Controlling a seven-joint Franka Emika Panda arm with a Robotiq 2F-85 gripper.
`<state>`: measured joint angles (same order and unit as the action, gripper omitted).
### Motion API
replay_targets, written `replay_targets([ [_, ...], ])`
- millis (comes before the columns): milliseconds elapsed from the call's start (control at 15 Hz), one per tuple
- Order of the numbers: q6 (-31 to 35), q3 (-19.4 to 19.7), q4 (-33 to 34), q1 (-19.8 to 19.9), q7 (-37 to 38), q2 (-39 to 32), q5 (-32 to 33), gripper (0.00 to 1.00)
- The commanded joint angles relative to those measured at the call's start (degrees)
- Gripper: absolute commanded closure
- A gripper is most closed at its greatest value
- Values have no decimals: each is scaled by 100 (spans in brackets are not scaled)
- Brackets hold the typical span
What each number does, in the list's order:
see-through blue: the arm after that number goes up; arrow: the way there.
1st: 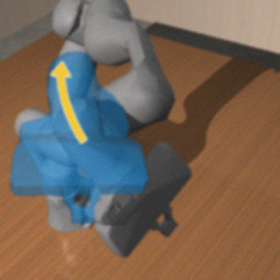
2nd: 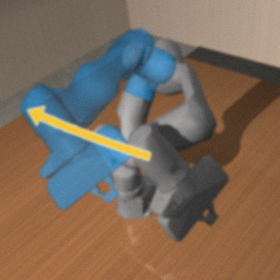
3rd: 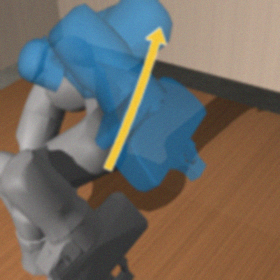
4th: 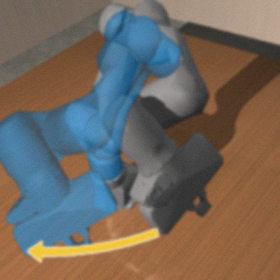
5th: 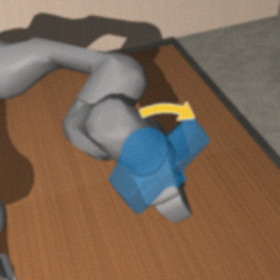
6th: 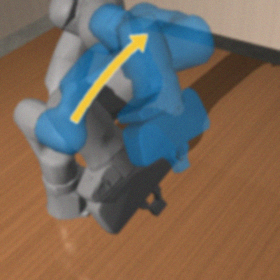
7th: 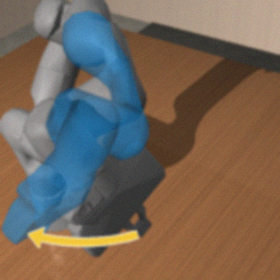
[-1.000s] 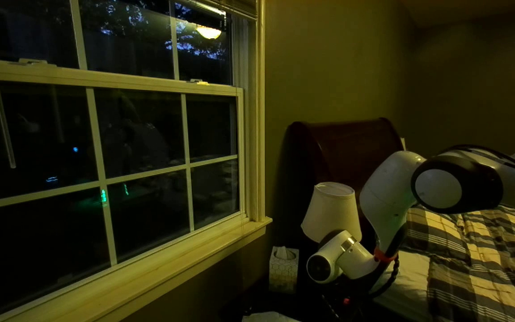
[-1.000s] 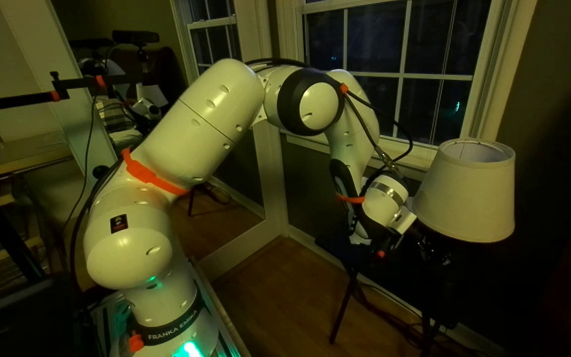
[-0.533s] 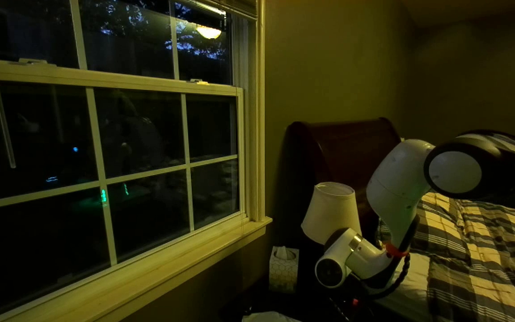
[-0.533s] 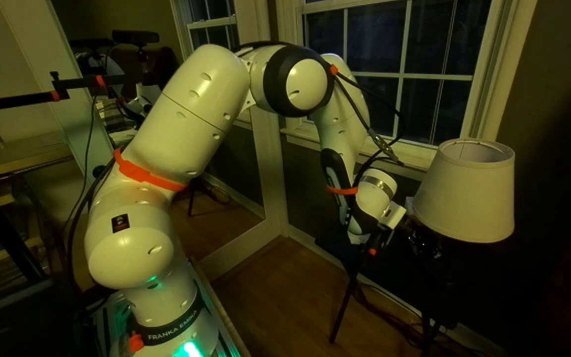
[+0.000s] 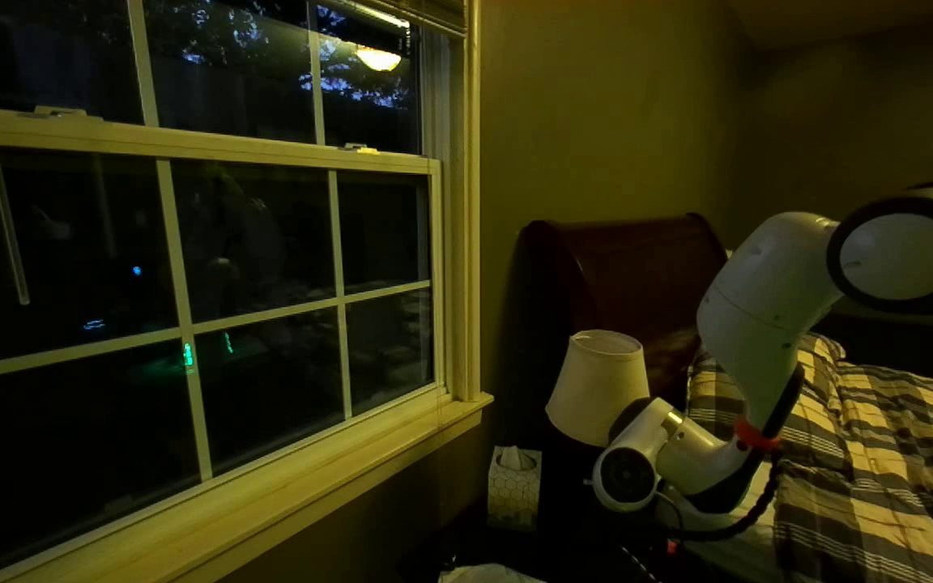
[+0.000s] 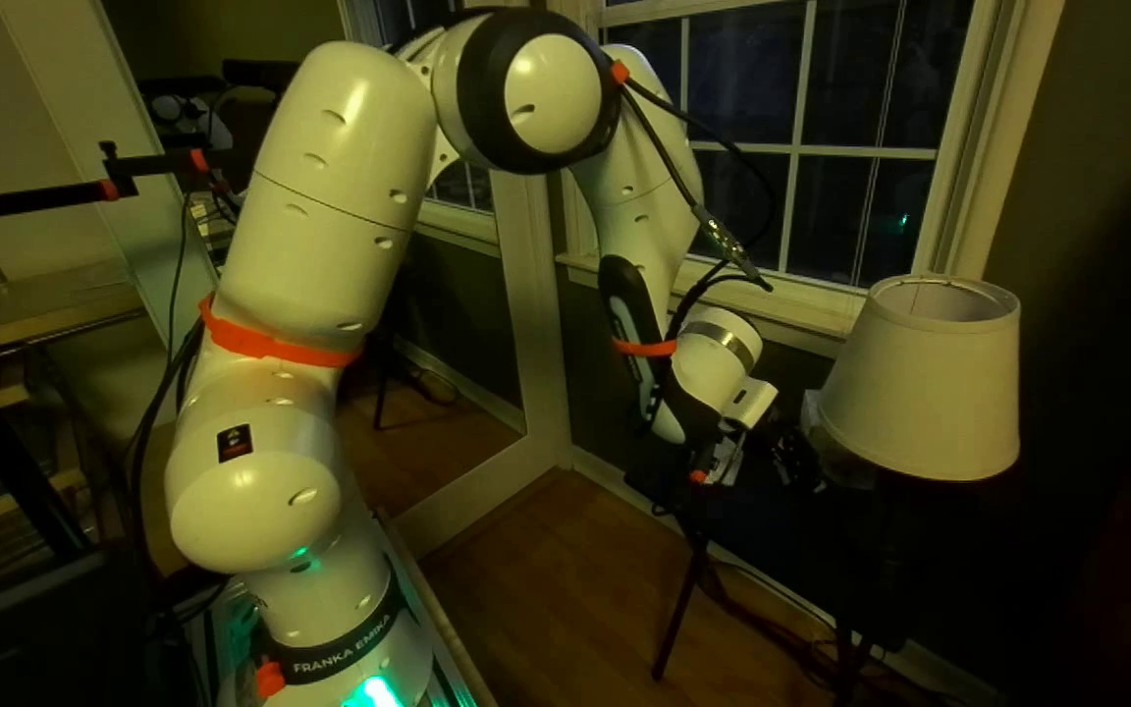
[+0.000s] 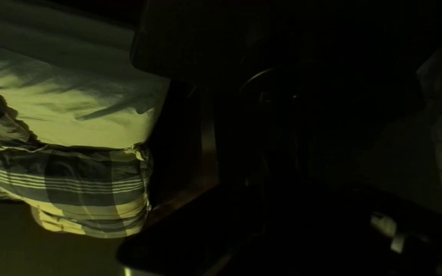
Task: Turn off the table lamp
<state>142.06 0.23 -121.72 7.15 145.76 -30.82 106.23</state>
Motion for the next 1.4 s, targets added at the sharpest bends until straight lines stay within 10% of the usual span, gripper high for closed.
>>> replay_targets([
  [0, 1240, 7, -791, 425, -1063, 993, -71, 67],
  [600, 4265, 712, -1823, 979, -4985, 1661, -1589, 1],
  [1000, 4922, 526, -2431, 1184, -6733, 1219, -2033, 0],
  [1333, 4811, 594, -2883, 957, -8659, 1247, -3961, 0],
])
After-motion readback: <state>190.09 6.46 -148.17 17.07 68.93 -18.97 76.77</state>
